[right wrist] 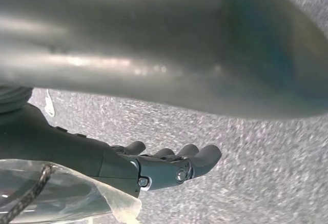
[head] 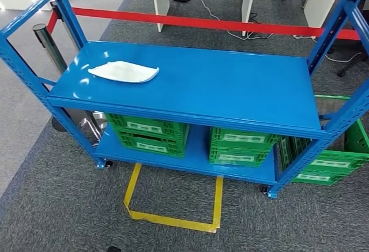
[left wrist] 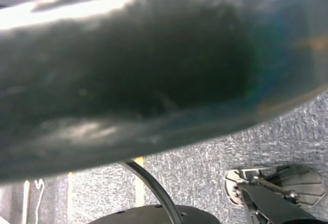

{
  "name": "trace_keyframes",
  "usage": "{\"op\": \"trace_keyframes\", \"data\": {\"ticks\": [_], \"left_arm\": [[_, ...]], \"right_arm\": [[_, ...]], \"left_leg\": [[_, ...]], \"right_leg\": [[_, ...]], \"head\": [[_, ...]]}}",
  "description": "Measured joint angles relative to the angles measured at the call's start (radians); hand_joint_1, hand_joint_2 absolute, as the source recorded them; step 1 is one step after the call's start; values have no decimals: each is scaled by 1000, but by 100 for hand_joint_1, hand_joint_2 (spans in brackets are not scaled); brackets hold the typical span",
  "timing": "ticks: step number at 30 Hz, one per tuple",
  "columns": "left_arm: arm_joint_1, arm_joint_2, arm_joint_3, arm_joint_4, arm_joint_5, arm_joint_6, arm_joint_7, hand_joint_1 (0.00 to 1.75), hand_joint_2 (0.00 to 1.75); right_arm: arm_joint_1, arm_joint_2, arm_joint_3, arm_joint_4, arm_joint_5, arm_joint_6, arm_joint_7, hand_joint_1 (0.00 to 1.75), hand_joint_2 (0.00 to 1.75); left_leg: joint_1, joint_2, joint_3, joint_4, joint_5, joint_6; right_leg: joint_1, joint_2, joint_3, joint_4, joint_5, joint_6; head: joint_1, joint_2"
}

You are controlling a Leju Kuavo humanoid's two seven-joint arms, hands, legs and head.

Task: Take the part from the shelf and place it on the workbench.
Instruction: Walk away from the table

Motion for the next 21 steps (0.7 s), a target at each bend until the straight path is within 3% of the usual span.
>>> {"op": "trace_keyframes", "data": {"ticks": [3,4,5,6,8,9,12,14,15,17,19,20,21], "left_arm": [[2,0,0,0,1,0,0,0,0],[3,0,0,0,1,0,0,0,0],[4,0,0,0,1,0,0,0,0],[4,0,0,0,1,0,0,0,0],[4,1,0,0,1,-1,0,0,0],[4,2,0,0,1,-1,0,0,0],[2,4,0,0,0,-1,0,0,0],[1,4,1,0,0,-1,0,0,0],[0,4,1,0,0,-1,0,0,0],[1,4,1,0,0,-1,0,0,0],[3,3,1,0,-1,-2,0,0,0],[3,3,1,0,-1,-2,0,0,0],[2,3,1,0,-1,-2,0,0,0]], "right_arm": [[-2,0,0,0,0,0,0,0,0],[-1,0,0,0,0,0,0,0,0],[-1,0,0,0,1,1,0,0,0],[-1,0,0,0,1,1,0,0,0],[-1,1,0,0,2,2,0,0,0],[-2,2,0,1,2,2,0,0,0],[-2,3,1,1,3,2,0,0,0],[1,2,1,1,3,2,0,0,0],[1,1,1,1,3,2,0,0,0],[-1,1,1,2,3,2,0,0,0],[-2,1,2,2,3,2,0,0,0],[-1,1,2,2,3,2,0,0,0],[0,0,3,2,3,2,0,0,0]], "left_leg": [[1,-28,-80,192,-96,-5],[1,-29,-99,233,-105,-4],[1,-31,-101,235,-90,-1],[1,-34,-86,196,-57,4],[-1,-58,-31,58,22,19],[-1,-71,-8,2,43,25],[-3,-80,8,-49,46,32],[0,-68,12,-62,53,39],[2,-61,14,-70,57,43],[2,-44,15,-75,59,49],[0,-27,15,-74,58,50],[0,-19,15,-73,58,50],[0,-13,16,-73,57,48]], "right_leg": [[1,19,-1,1,4,-8],[3,27,-1,1,4,-8],[4,36,0,2,4,-8],[5,46,1,2,3,-8],[7,63,5,2,2,-6],[8,71,3,3,2,-3],[6,88,-8,0,6,14],[5,76,-17,8,-3,25],[6,62,-32,36,-22,29],[6,33,-88,154,-86,36],[5,26,-144,269,-128,42],[5,24,-149,280,-122,44],[4,21,-133,250,-96,45]], "head": [[-2,0],[-2,0],[-2,0],[-2,0],[-1,0],[-2,0],[-3,0],[-1,0],[0,0],[3,0],[3,0],[3,0],[3,0]]}}
